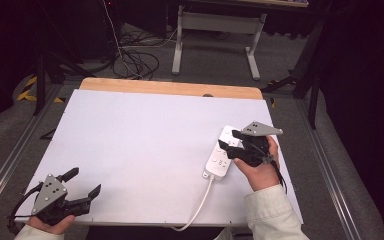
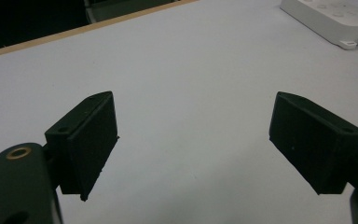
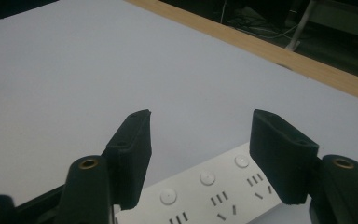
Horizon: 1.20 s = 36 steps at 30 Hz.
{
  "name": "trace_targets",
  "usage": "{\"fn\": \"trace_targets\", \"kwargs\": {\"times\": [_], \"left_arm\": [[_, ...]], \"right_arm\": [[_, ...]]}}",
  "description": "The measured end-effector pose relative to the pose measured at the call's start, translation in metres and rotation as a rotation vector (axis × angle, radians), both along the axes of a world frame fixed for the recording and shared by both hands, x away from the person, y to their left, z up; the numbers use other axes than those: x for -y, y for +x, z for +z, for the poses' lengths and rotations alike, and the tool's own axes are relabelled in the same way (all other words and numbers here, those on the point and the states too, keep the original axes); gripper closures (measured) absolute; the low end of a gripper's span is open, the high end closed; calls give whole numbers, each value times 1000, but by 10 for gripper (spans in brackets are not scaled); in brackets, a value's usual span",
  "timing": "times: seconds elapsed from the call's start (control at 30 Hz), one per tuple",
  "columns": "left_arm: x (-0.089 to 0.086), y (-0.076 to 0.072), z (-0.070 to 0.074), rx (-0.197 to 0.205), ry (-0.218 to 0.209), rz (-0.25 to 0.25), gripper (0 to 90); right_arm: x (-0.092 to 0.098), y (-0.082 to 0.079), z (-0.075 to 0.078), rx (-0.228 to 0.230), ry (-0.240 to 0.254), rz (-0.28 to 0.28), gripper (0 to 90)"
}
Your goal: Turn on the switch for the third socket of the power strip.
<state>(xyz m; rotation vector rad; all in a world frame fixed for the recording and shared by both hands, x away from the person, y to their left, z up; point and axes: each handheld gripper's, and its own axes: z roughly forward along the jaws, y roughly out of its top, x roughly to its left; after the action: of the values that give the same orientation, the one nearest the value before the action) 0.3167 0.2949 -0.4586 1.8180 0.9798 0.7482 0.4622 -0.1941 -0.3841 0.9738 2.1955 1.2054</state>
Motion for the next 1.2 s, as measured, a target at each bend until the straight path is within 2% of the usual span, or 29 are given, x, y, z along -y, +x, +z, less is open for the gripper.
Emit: {"fn": "trace_targets", "kwargs": {"times": [0.1,0.3,0.43,0.7,1.0,1.2], "left_arm": [[0,0,0,1,-2,2,156],[0,0,0,3,-4,2,156],[0,0,0,4,-2,5,156],[0,-1,0,5,-2,6,156],[0,-1,0,5,0,8,156],[0,0,0,3,2,8,156]], "right_arm": [[1,-8,-3,5,-2,15,359],[10,-23,-9,5,26,42,310],[14,-32,-16,9,-12,44,280],[27,-47,-32,-1,45,51,244],[45,-59,-53,10,101,52,236],[53,-65,-69,-43,94,29,196]]}}
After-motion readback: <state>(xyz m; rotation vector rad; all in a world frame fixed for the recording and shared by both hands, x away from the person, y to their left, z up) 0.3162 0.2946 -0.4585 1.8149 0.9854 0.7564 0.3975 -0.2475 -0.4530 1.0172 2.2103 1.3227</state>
